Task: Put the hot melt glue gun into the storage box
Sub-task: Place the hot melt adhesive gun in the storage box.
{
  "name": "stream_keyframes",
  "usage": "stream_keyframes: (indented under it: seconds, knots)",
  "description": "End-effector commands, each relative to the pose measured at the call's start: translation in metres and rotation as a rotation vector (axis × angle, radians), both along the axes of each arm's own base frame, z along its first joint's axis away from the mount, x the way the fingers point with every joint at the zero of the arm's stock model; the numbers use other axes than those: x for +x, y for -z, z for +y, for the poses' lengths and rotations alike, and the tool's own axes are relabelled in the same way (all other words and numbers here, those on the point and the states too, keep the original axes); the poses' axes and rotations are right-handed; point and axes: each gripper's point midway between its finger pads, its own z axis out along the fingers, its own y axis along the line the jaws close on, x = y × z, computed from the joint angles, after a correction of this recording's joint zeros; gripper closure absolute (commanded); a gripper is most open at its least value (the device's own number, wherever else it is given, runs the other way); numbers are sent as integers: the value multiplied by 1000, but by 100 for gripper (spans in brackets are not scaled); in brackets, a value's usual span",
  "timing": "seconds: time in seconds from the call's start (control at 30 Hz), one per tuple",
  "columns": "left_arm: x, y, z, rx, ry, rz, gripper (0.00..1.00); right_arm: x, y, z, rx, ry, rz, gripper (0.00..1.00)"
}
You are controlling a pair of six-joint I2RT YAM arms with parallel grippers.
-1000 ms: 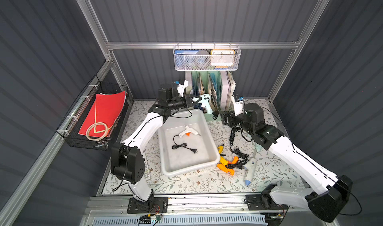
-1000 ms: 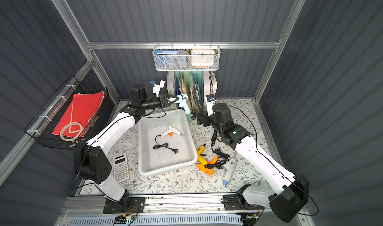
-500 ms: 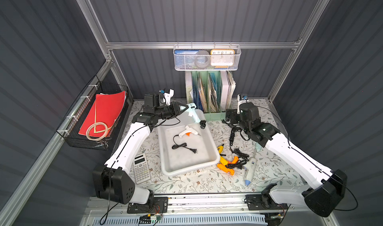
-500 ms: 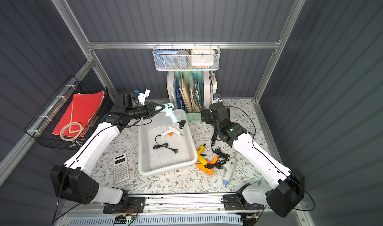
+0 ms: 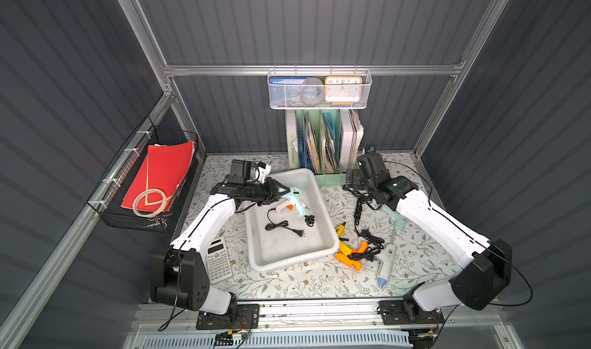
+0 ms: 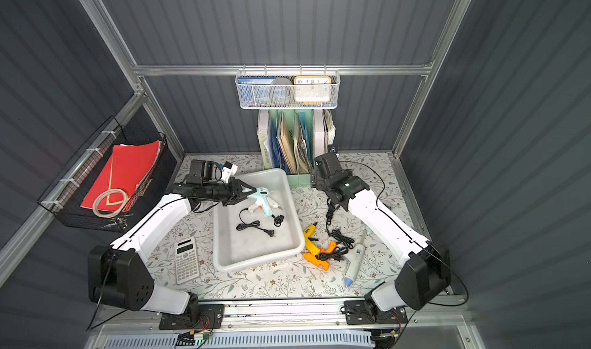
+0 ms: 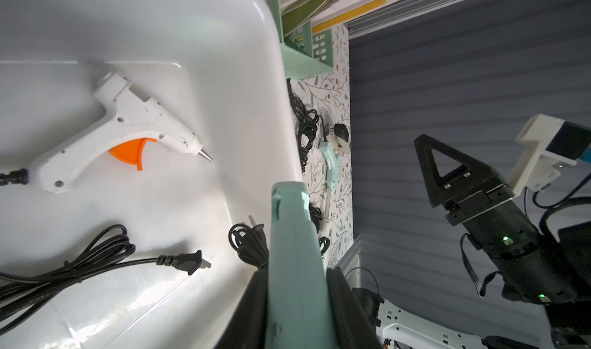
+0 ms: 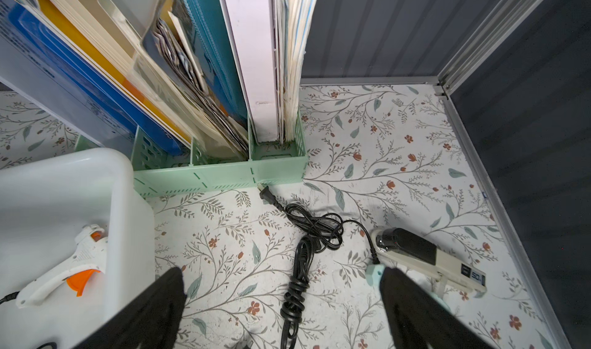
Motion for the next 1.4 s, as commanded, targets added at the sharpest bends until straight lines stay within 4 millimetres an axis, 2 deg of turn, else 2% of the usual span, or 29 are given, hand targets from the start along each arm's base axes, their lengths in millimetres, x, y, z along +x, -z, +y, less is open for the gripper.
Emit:
stream_keyframes:
  seconds: [0.0, 0.3, 0.67, 0.77, 0.97, 1.07, 1.23, 1.37]
  knots:
    - [1, 12, -8, -66, 50, -9, 100, -2, 1, -4, 25, 25, 28, 1]
    - [6, 66, -8, -45, 59, 53, 100, -3, 22, -12, 75, 59, 108, 1]
    - [0, 130, 0, 44, 51, 161, 99, -6, 39, -26, 132, 102, 169, 1]
    - [-1, 141, 3, 66, 42, 180, 88, -7, 47, -30, 130, 118, 198, 1]
    - [-3, 158, 15, 162, 14, 209, 57, -14, 65, -38, 158, 151, 265, 1]
    - [-2, 161, 20, 200, 2, 209, 48, -19, 74, -40, 181, 161, 294, 1]
    - [-1, 165, 22, 224, -2, 210, 39, -27, 91, -42, 215, 170, 348, 1]
    - [2, 161, 27, 256, -11, 203, 24, -35, 104, -45, 236, 180, 401, 1]
